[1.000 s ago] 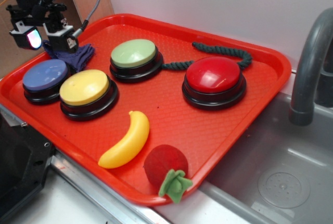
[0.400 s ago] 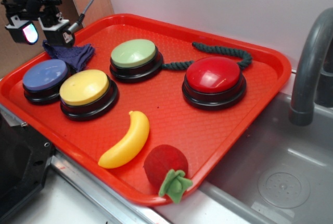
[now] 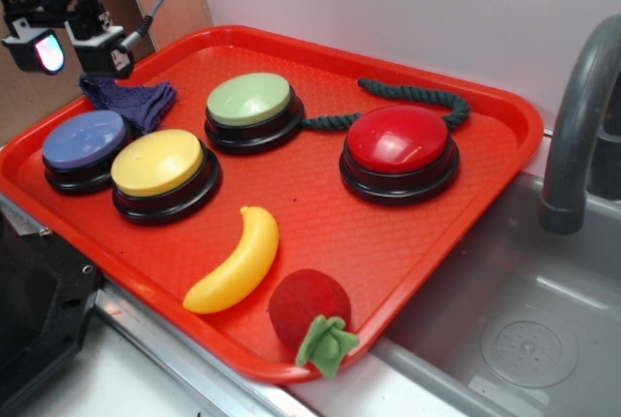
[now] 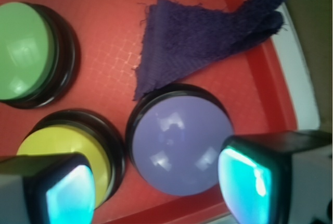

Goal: Push the purple button.

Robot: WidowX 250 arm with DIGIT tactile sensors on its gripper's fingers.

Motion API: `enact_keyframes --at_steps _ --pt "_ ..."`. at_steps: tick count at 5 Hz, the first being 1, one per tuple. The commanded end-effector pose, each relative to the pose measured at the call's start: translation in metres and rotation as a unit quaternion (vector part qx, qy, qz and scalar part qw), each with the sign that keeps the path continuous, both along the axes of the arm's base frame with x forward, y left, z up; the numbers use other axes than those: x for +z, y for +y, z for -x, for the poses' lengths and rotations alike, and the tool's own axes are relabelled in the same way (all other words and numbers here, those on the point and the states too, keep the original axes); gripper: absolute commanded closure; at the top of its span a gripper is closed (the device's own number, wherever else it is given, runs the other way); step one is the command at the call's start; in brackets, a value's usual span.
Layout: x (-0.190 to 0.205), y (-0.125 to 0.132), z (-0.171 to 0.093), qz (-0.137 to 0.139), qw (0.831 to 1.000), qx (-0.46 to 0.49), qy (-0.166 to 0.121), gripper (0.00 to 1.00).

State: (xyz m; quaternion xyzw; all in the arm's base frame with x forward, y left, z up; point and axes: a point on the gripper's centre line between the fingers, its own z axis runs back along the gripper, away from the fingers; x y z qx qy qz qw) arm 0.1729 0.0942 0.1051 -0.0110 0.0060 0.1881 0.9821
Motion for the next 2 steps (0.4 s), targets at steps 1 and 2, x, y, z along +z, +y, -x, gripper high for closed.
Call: enact_keyframes --at_steps 1,2 --pt "0.0240 0.0018 -0.0084 -0.018 0.999 -0.006 -0.029 0.00" --pt "0.0308 -0.0020 -0.0034 -0.023 0.999 -0.007 -0.029 0.00"
